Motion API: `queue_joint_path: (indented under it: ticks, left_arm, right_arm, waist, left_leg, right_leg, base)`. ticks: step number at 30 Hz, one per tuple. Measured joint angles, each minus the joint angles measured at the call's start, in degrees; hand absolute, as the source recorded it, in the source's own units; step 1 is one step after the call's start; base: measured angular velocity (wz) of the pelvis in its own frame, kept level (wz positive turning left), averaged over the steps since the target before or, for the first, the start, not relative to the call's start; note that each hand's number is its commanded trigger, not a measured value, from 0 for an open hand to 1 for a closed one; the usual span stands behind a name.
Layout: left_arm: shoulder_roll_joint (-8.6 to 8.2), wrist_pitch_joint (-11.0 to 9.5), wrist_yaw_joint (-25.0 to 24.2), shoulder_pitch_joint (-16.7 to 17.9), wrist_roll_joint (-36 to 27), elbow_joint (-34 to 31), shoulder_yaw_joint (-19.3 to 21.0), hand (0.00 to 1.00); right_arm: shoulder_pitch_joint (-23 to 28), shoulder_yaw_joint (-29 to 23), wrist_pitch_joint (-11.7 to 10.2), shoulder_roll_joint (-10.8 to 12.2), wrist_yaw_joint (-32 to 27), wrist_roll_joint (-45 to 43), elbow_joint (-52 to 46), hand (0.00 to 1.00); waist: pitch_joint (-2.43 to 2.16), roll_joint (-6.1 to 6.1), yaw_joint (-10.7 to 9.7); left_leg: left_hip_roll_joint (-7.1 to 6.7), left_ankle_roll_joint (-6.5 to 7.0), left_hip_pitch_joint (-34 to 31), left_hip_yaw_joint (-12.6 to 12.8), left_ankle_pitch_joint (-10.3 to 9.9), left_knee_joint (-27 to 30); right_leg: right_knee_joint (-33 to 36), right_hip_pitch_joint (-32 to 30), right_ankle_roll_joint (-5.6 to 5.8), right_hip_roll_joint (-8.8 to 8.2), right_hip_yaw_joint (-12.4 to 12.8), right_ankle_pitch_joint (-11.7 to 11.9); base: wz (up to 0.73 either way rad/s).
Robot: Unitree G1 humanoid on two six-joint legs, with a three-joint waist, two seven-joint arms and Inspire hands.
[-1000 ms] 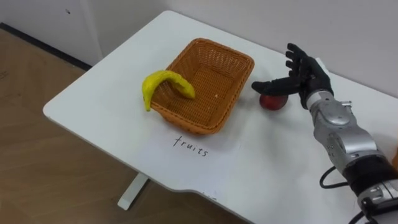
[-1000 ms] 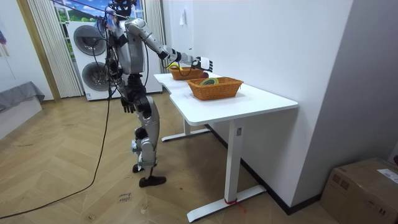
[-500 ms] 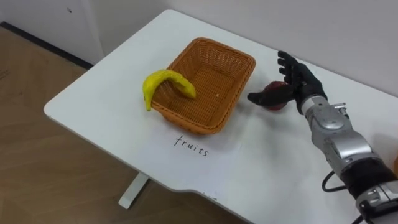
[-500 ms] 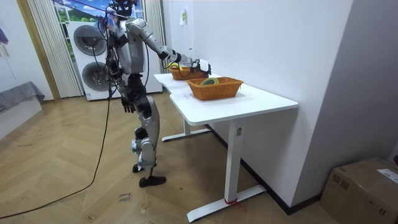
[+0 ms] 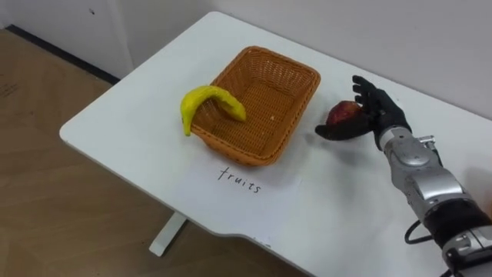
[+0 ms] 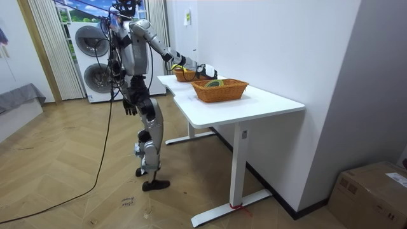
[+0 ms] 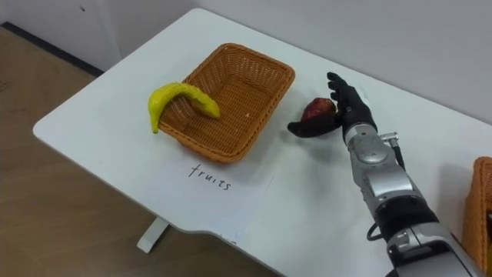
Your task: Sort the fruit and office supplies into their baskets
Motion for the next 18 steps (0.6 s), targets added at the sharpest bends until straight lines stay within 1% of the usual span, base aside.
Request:
queue_joint_path:
  ticks: [3,10,12,18]
  left_arm:
    - [-0.17,0.1,0.06,-0.1,0.0,0.0,-0.01,0.0]
    - [-0.3,0.24,0.08,-0.12,0.0,0.0,-0.01,0.0]
    - [-0.3,0.25,0.09,-0.06,0.0,0.0,-0.01,0.0]
    - [-0.29,0.25,0.1,-0.02,0.0,0.0,0.0,0.0]
  right_arm:
    - [0.24,-0.12,0.21,0.0,0.17,-0.03,1.45,0.0]
    - [0.35,-1.12,0.21,0.0,0.24,-0.04,2.4,0.0]
    - [0.36,-1.87,0.21,0.0,0.26,-0.03,2.42,0.0]
    - [0.4,-1.87,0.21,0.0,0.3,-0.03,2.44,0.0]
  waist:
    - [-0.02,0.23,0.0]
    - [-0.07,0.31,-0.02]
    - [-0.15,0.36,0.0]
    - [-0.4,0.43,-0.02]
  left_leg:
    - [0.01,-0.01,0.0,-0.04,0.0,0.04]
    - [0.01,0.0,-0.03,-0.05,0.0,0.27]
    - [0.01,-0.01,-0.04,-0.05,0.01,0.33]
    - [0.01,-0.01,-0.02,-0.03,0.01,0.42]
  right_leg:
    - [0.0,0.0,0.0,0.03,-0.03,0.0]
    - [0.05,0.03,0.0,0.02,-0.03,0.0]
    - [0.07,0.04,-0.01,0.01,-0.03,0.0]
    - [0.12,0.08,-0.02,0.01,-0.03,0.01]
  base:
    - [0.0]
    - [0.0]
    - [0.0]
    - [0.0]
